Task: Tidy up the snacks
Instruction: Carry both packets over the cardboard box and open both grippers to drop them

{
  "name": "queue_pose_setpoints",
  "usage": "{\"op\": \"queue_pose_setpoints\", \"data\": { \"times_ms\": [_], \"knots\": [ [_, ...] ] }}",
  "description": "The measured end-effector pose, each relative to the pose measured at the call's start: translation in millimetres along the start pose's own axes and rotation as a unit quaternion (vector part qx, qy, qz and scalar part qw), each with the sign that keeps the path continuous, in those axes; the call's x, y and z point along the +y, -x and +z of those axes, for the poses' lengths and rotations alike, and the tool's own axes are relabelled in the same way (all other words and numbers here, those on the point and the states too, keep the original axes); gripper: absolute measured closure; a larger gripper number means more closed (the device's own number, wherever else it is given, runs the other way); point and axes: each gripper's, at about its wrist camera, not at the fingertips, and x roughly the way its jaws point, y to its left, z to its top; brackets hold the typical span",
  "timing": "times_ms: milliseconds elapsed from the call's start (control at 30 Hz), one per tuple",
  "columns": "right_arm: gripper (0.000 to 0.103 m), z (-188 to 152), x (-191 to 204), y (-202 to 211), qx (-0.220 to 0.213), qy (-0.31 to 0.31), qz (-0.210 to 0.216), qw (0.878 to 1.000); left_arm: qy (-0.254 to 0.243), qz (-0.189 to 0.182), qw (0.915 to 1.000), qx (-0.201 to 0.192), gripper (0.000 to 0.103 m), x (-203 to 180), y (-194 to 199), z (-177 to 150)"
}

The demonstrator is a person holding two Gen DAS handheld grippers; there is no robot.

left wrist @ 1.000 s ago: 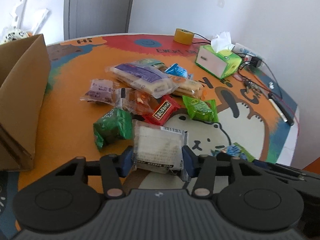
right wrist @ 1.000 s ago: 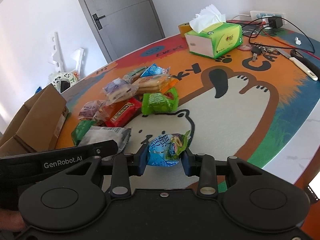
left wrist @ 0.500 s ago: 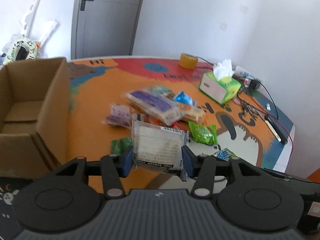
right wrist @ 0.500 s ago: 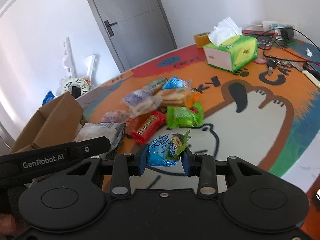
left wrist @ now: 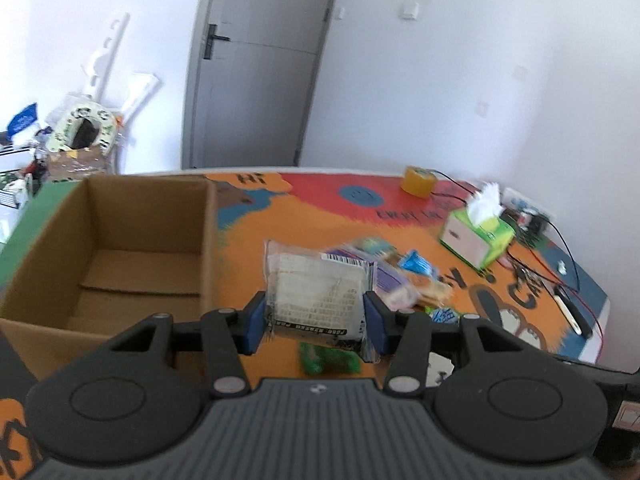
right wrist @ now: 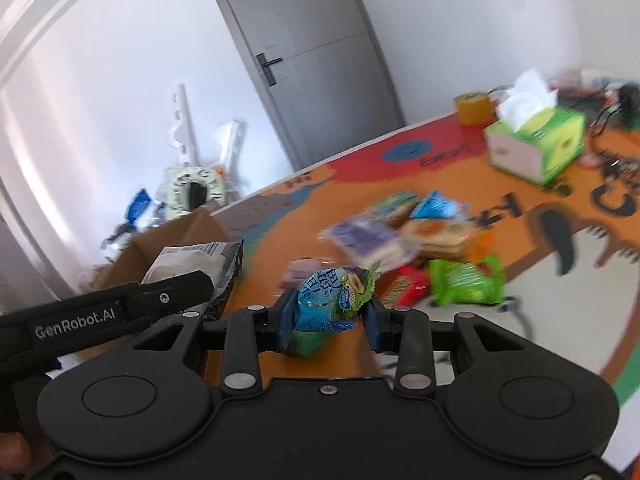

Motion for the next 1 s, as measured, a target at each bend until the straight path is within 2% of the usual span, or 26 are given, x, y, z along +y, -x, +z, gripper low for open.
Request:
{"op": "queue_pose_setpoints", "data": {
  "times_ms": [567,1000],
  "knots": [
    [0.067,18,87,-29,0.002,0.072,0.061,0.996,0.050,0.078,0.9949,-0.040,0.053,66,24,22],
    [0.067,18,124,-50,0.016,0.095,0.089,0.991,0.102,0.121,0.9868,-0.033,0.053,122,21,20]
  ]
}}
